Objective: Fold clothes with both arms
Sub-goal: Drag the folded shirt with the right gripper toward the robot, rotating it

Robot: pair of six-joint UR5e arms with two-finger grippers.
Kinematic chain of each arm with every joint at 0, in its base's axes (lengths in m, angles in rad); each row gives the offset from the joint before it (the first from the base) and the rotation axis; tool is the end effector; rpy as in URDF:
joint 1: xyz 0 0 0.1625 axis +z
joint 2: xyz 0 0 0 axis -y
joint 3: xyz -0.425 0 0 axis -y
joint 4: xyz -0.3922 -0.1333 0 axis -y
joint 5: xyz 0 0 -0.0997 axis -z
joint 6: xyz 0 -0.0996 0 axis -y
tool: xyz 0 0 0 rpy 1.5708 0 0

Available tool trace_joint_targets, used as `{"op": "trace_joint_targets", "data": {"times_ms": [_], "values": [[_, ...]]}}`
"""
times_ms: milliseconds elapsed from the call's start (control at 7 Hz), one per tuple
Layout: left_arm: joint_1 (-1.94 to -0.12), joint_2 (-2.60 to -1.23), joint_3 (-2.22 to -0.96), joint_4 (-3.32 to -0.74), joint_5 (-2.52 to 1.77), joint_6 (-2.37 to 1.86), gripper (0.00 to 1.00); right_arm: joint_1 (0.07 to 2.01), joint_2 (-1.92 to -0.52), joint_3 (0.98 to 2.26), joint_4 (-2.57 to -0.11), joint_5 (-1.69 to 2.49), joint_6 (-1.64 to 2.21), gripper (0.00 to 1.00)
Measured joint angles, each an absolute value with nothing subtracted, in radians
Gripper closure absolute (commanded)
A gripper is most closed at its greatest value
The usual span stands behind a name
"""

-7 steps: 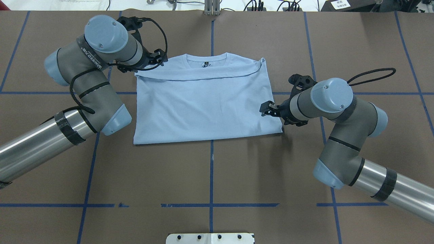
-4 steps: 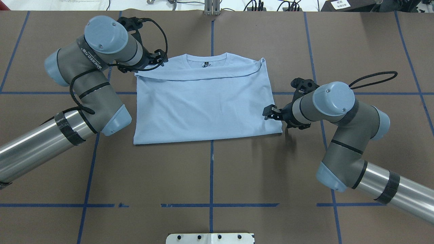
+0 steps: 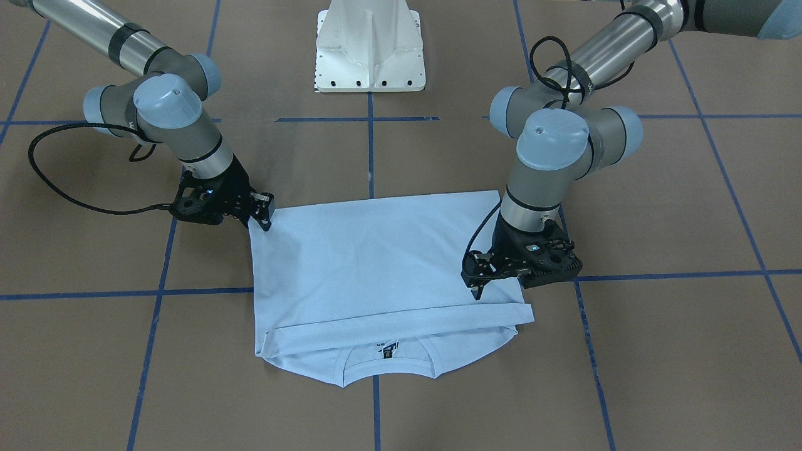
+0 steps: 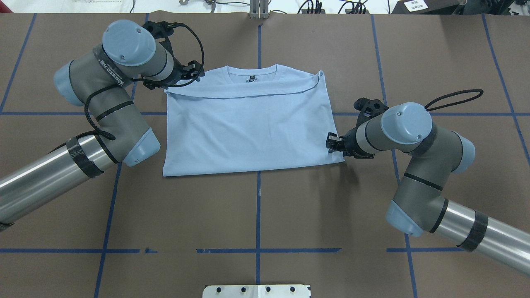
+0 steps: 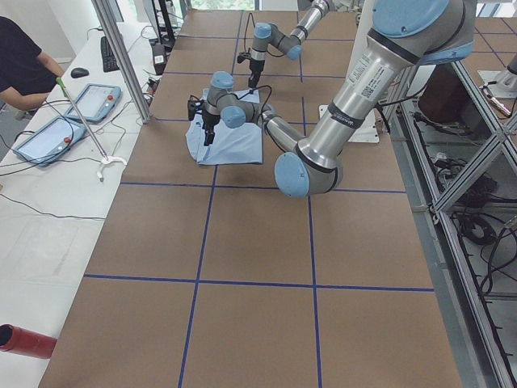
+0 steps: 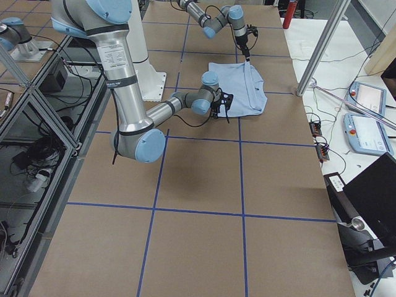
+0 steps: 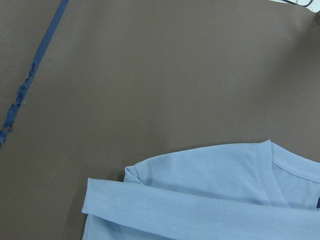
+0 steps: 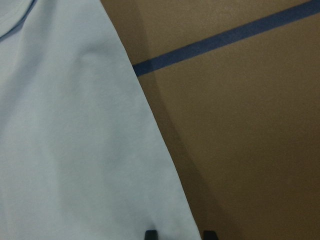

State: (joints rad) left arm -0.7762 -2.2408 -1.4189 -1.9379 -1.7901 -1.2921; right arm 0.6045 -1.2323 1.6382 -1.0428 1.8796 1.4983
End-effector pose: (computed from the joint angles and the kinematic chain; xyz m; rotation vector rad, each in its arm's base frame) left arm 0.4520 -0.6002 0.2858 0.2683 0.8697 -0.3659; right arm -0.4656 -0.4468 0.3848 0.0380 -0.9730 0.3455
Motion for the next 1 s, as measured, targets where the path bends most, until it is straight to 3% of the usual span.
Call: {"op": "trace_joint_targets", "data": {"times_ms": [429, 714, 1000], "values": [[-0.773, -2.244, -1.419, -1.937, -1.790, -1.293, 0.01, 0.617, -1.308, 1.723, -1.043, 1.917, 1.482, 1.00], [-0.771, -2.244, -1.419, -1.936, -1.789, -1.293, 0.01, 0.604, -1.459, 1.873, -1.043, 1.938, 1.465, 1.00], [-0.770, -2.245, -1.419, -1.937, -1.789, -1.294, 0.01, 0.473, -1.649, 2.063, -1.043, 1.942, 1.470, 1.00]]}}
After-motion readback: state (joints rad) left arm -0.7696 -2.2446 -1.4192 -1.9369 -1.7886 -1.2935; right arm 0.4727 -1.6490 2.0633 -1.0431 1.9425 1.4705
